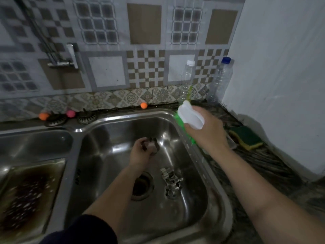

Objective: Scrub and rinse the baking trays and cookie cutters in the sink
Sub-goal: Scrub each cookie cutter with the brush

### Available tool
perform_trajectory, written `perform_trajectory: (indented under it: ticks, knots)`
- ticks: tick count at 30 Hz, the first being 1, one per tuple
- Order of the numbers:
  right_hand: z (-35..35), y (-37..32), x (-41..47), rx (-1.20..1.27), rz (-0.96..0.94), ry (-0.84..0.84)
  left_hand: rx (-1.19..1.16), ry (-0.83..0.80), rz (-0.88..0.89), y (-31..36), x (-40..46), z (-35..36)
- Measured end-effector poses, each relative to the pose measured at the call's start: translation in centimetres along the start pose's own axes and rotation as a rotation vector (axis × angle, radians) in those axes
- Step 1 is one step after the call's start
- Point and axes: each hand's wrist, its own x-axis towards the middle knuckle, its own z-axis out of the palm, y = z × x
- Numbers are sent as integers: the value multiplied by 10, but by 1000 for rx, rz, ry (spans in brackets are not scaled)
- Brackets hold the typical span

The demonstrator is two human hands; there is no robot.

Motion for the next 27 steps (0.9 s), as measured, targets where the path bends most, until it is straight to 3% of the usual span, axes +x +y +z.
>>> perform_trajectory:
  ticks: [4,7,10,14,18,24,27]
  knots:
    - [50,-23,-45,50,-62,-117,-140,-54,-2,24,-25,-23]
    - [80,-37,-56,52,-105,-123,-107,-107,46,33,-43,-40]
    - [97,-49,-62,14,-164,-152,-88,-33,20,47,-50,-63]
    - [101,-56,-80,15,-156,-231,-101,14,-24,57,-51,-95]
    - [98,-75,-70,63,-138,-117,-28,-84,30,59,-63,-101]
    - [98,-76,-86,-6,-160,-311,-69,-27,-7,62,-58,-119]
    - [95,-83,-79,71,-127,-192,-43,-73,-6,64,-61,-121]
